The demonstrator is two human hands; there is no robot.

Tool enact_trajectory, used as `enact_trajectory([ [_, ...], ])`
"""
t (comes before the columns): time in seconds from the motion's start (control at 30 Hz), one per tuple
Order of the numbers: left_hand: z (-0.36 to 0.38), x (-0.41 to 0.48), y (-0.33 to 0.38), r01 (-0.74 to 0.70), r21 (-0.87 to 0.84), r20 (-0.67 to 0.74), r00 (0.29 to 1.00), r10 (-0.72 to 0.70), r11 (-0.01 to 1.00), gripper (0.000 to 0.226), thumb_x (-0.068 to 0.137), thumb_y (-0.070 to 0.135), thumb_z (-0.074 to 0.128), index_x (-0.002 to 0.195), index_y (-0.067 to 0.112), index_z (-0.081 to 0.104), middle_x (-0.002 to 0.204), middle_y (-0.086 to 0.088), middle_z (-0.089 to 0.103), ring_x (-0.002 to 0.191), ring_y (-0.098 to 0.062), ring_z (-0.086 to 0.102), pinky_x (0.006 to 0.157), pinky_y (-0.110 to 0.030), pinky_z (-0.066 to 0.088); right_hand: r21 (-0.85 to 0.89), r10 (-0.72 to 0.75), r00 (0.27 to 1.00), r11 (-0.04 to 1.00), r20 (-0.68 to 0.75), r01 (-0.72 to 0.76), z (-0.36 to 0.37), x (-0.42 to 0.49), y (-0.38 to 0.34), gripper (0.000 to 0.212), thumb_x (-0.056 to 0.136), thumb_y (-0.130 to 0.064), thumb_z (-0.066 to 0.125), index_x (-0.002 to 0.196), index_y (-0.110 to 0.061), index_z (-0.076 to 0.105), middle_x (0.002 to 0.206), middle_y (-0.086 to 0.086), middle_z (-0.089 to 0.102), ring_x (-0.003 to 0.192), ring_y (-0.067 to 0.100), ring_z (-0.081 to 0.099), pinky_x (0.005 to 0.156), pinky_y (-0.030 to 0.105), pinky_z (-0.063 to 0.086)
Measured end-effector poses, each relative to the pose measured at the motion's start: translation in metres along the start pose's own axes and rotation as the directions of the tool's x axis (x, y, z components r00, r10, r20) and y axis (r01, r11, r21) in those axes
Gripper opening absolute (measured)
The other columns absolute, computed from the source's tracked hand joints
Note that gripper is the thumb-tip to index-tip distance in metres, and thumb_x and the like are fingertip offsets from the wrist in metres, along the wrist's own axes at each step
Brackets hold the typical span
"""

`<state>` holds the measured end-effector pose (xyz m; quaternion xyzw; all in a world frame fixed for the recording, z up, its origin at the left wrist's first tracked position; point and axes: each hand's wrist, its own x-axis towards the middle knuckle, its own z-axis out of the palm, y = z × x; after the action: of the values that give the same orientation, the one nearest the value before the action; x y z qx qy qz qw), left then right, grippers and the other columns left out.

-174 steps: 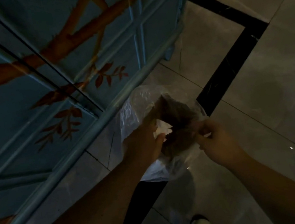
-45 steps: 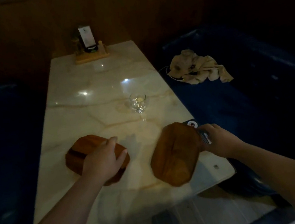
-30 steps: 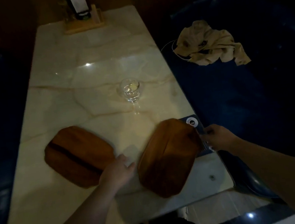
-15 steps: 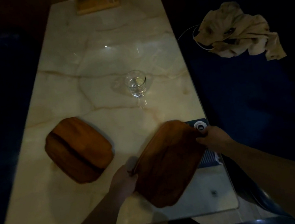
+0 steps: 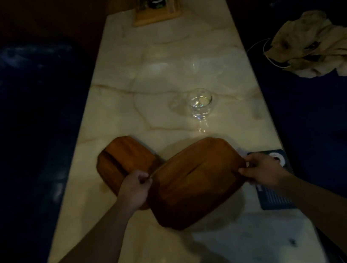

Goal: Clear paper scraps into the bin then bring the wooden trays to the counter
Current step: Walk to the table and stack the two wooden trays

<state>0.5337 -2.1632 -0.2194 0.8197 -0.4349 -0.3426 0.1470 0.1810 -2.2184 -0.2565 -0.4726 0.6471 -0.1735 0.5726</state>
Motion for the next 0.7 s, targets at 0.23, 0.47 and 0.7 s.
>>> enact_trajectory([
  [0.23,-0.08,0.049,-0.028,-0.094,0.038,0.034,0.995,0.092,0.995,0.025,0.09,0.028,0.06,0.107,0.01,0.064,0.106,-0.007,0.063,0.095,-0.025,0.059,0.075,-0.032,0.047,0.082,0.034,0.999,0.996,0.021,-0.036,0.081,-0.01,-0.04,0.026,0.083,-0.01,0.073,0.103,-0.008,0.057,0.09,0.02,0.068,0.071,0.027,0.071,0.058,0.033,0.056],
  [0.47,-0.14,0.115,-0.044,-0.23,0.062,0.104,0.969,0.223,0.971,0.025,0.09,0.027,0.059,0.105,0.008,0.068,0.106,-0.009,0.066,0.091,-0.023,0.06,0.073,-0.031,0.048,0.187,0.133,0.991,0.974,-0.021,-0.127,0.163,-0.018,-0.064,0.031,0.089,-0.027,0.067,0.099,0.001,0.056,0.068,0.02,0.073,0.064,0.035,0.072,0.052,0.038,0.058],
  [0.7,-0.156,0.181,-0.03,-0.395,0.198,0.189,0.913,0.36,0.897,0.023,0.089,0.023,0.062,0.106,0.009,0.068,0.11,-0.01,0.066,0.099,-0.025,0.059,0.088,-0.037,0.049,0.154,0.2,0.98,0.969,-0.012,-0.195,0.225,-0.02,-0.067,0.033,0.093,-0.032,0.061,0.095,0.001,0.06,0.069,0.01,0.076,0.063,0.029,0.073,0.051,0.034,0.057],
])
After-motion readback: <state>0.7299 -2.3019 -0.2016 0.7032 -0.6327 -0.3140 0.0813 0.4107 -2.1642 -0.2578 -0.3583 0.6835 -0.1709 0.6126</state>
